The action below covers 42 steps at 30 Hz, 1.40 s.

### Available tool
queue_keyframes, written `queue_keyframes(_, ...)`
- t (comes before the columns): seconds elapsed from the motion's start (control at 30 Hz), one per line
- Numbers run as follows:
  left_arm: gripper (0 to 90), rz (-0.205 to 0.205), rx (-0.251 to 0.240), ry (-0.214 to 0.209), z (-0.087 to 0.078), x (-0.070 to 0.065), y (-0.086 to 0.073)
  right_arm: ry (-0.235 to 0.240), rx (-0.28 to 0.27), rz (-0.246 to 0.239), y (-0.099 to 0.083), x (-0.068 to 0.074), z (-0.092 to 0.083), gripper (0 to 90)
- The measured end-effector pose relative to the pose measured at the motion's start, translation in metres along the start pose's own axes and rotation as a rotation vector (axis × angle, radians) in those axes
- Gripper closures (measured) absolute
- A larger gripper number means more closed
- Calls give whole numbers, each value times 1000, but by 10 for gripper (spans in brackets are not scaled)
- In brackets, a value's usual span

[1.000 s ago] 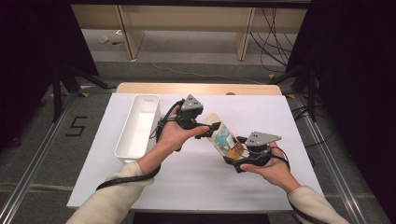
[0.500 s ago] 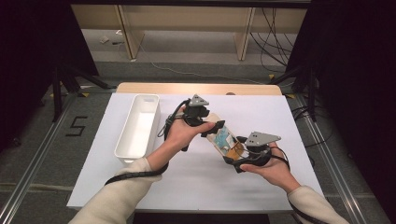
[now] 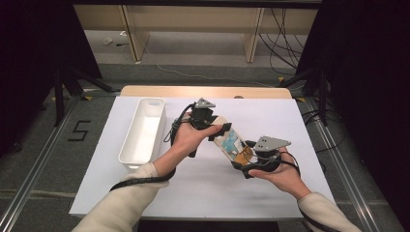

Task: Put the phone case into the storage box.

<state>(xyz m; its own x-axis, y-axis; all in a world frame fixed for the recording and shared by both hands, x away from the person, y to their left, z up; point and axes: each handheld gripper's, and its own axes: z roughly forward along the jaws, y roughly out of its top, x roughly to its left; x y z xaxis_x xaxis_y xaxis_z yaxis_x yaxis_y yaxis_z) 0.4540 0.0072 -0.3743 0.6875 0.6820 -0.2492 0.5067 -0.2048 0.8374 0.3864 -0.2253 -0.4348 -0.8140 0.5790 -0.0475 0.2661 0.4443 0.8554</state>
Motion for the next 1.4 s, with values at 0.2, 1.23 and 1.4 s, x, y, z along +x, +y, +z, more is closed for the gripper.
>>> queue_keyframes(0.2, 514, -28, -1, -8, 1, 0, 1, -3, 2, -1, 0, 0, 0, 115)
queue_keyframes(1.23, 793, 95, -69, -129, -18, -22, 16, -15, -4, 49, -2, -9, -4, 160)
queue_keyframes(1.4, 793, 114, -63, -157, -20, -21, 14, -8, -7, 49, -3, -11, -5, 171)
